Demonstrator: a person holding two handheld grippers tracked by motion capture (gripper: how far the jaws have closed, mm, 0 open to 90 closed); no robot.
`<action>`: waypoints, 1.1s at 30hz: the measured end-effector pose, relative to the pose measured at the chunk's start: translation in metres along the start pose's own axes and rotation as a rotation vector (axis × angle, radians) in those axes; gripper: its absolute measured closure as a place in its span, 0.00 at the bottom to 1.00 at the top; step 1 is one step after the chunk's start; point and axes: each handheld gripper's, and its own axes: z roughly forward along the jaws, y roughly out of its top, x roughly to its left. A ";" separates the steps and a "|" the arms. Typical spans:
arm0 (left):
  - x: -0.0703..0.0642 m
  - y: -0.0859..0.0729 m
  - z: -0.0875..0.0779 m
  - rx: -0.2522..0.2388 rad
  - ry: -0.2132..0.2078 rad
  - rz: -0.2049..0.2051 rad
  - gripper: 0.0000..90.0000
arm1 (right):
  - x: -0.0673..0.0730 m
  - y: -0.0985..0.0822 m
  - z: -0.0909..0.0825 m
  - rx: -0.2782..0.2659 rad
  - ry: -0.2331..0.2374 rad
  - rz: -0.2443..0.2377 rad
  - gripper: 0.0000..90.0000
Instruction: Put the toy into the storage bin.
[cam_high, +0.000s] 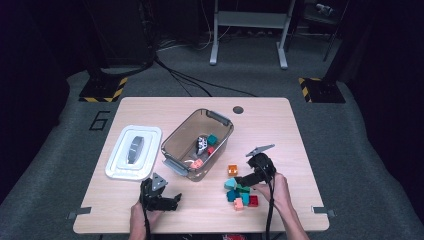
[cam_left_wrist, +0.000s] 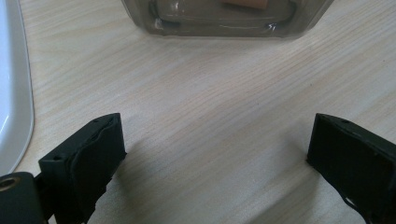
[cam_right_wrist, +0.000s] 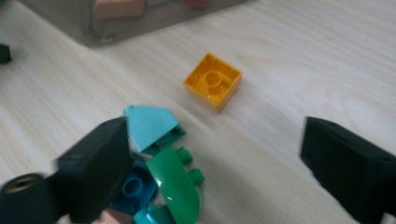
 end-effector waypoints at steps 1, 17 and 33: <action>0.000 0.000 0.000 0.000 -0.002 -0.002 0.04 | 0.001 -0.003 0.001 -0.003 0.002 -0.005 0.17; 0.000 0.000 0.000 0.000 0.000 -0.001 0.04 | 0.006 -0.023 0.018 0.076 0.041 -0.042 0.69; 0.000 0.000 0.000 0.001 0.001 0.005 0.04 | -0.011 -0.021 0.013 0.019 -0.008 0.032 0.74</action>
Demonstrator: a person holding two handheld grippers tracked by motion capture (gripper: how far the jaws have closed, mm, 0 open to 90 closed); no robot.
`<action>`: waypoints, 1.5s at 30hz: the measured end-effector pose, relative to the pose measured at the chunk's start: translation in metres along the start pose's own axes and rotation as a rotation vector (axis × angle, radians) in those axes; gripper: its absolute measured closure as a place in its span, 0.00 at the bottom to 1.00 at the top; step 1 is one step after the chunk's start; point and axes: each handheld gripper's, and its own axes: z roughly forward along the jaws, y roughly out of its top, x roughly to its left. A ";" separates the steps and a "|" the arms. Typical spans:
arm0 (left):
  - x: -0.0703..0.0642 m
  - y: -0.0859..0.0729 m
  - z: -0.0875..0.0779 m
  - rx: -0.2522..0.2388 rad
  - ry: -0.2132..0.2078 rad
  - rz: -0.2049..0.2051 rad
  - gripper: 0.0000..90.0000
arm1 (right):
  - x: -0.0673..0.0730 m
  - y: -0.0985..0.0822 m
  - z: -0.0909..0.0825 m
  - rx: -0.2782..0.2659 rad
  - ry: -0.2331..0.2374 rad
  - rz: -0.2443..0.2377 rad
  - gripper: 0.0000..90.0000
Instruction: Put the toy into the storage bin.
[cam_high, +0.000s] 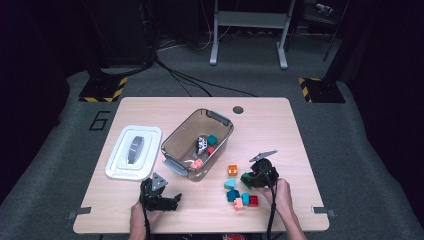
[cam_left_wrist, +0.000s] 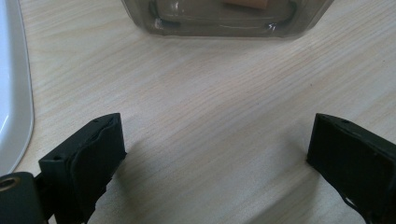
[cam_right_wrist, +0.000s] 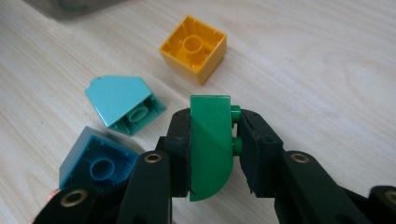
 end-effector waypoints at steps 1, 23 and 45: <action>0.000 0.000 0.000 0.000 0.000 0.000 0.04 | -0.001 0.001 -0.002 -0.001 0.000 -0.007 0.74; 0.000 0.000 0.000 -0.001 -0.001 -0.001 0.04 | -0.011 0.046 -0.033 -0.120 -0.033 -0.002 0.74; 0.000 0.000 0.000 -0.001 -0.001 -0.002 0.04 | -0.009 0.097 -0.065 -0.219 -0.067 -0.021 0.74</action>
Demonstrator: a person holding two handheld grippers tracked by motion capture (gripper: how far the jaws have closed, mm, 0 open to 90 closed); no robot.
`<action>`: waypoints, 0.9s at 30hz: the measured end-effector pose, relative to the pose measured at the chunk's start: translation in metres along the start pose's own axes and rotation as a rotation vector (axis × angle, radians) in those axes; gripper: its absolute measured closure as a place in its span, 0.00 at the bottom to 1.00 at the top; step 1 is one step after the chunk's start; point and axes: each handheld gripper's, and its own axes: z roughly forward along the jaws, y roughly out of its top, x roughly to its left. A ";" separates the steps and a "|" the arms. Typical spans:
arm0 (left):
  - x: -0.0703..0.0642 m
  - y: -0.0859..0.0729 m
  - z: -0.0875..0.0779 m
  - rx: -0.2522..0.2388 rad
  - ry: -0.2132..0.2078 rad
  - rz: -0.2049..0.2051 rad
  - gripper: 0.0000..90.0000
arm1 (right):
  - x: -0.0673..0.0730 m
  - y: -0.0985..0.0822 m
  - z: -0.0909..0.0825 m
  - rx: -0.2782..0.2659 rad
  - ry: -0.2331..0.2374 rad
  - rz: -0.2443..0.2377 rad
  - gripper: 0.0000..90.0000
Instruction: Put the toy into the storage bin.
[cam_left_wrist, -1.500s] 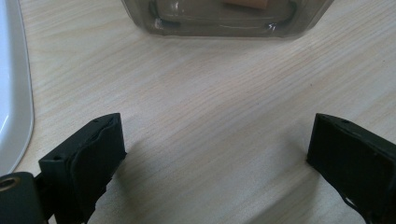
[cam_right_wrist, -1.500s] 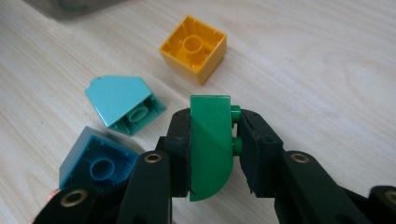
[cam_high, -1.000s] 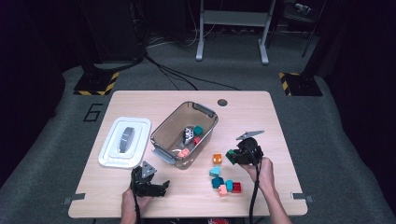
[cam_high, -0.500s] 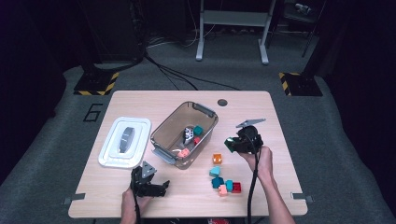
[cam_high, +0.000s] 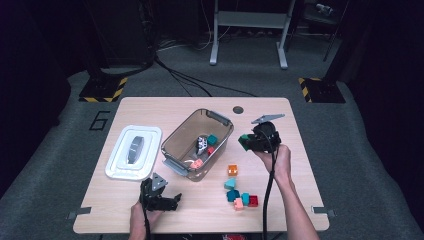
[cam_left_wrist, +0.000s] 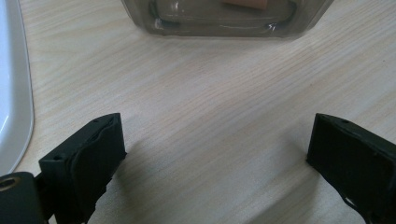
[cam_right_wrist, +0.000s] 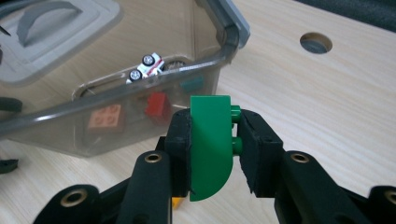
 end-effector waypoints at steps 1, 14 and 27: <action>0.000 0.000 0.000 -0.001 -0.002 -0.006 0.04 | 0.001 0.003 0.000 -0.006 -0.002 -0.002 0.74; 0.000 0.000 0.000 -0.002 -0.003 -0.005 0.04 | 0.010 0.035 0.002 -0.036 0.011 -0.034 0.74; 0.000 0.000 0.000 0.002 -0.004 -0.001 0.04 | 0.025 0.065 0.013 -0.048 0.040 -0.051 0.74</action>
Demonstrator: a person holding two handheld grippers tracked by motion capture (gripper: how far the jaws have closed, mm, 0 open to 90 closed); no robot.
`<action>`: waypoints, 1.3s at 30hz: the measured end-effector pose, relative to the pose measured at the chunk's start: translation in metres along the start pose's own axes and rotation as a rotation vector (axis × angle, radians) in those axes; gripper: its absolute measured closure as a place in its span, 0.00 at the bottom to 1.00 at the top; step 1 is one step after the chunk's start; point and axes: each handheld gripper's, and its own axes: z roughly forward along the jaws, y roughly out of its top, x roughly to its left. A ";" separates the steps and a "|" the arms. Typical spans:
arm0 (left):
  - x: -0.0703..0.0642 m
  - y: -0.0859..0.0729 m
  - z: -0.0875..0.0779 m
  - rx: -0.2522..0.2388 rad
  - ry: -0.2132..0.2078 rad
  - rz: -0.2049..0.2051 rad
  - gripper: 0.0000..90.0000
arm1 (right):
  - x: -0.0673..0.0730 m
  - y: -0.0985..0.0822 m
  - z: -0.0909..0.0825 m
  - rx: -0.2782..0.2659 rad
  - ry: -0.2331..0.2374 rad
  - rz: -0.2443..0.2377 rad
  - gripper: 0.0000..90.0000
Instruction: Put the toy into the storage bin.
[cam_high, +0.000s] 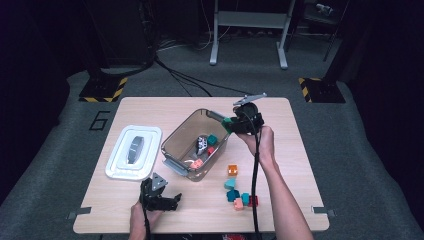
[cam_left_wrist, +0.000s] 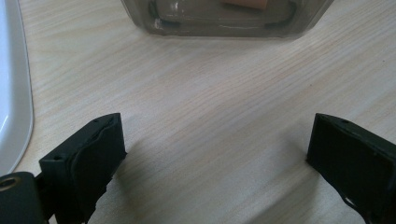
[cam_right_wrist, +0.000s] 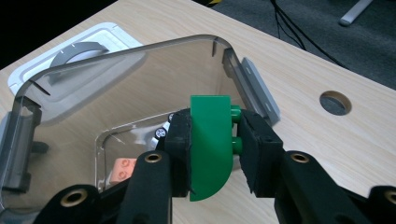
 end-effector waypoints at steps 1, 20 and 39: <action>0.000 0.000 0.000 0.001 0.000 0.000 0.04 | 0.001 0.002 0.003 0.000 0.002 -0.015 0.74; 0.000 0.000 0.000 -0.003 0.007 0.004 0.04 | 0.024 0.004 0.057 0.140 0.035 -0.044 0.74; -0.001 0.000 0.000 -0.006 0.008 0.002 0.05 | 0.018 -0.016 0.025 0.075 -0.013 -0.003 0.22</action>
